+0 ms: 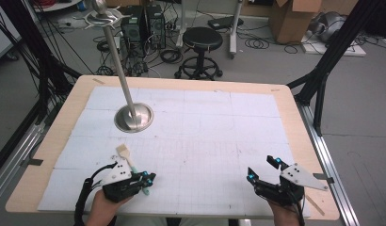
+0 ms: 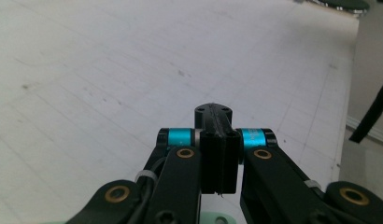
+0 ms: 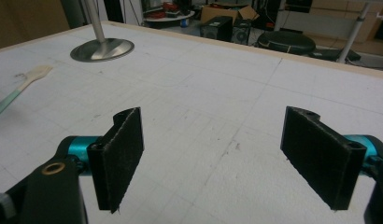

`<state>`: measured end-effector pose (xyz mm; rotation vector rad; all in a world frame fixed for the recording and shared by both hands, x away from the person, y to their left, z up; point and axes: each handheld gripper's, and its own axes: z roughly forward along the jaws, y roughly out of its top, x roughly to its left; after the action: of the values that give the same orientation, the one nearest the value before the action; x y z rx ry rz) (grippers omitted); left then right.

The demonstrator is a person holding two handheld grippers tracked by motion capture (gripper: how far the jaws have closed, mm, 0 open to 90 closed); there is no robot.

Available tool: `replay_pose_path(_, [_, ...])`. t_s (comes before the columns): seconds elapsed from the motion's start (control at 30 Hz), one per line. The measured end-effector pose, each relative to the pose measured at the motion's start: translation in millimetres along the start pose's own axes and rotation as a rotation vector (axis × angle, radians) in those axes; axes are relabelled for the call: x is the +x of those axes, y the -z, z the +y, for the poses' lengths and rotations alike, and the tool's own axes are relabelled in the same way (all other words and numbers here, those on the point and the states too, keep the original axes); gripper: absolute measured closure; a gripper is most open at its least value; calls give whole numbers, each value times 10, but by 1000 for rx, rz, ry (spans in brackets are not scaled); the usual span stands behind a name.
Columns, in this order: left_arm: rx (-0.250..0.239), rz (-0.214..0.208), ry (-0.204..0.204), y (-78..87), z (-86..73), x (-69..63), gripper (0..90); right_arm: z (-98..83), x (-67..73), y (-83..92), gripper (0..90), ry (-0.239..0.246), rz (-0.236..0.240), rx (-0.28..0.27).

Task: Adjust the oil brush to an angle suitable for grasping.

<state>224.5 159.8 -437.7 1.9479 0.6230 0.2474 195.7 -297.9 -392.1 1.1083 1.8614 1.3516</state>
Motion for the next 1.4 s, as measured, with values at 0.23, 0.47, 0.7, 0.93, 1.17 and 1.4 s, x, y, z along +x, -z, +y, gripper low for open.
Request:
replay_pose_path(0.23, [125, 8, 92, -145, -42, 14, 895, -11, -5, -17, 201, 3, 0, 12])
replay_pose_path(0.47, [176, 39, 85, -166, -62, 20, 895, -13, -8, -7, 201, -1, -1, 11])
replay_pose_path(0.7, [217, 74, 55, -53, -71, -11, 895, -17, -22, 8, 201, -13, -3, 8])
replay_pose_path(0.93, [220, 93, 128, 174, -162, 87, 895, -16, -26, 12, 201, -17, -6, 1])
replay_pose_path(1.17, [255, 178, 171, 450, -239, 207, 895, -20, -36, 21, 201, -22, -7, -4])
replay_pose_path(1.4, [251, 244, 274, 680, -320, 405, 895, -22, -43, 22, 201, -32, -6, -5])
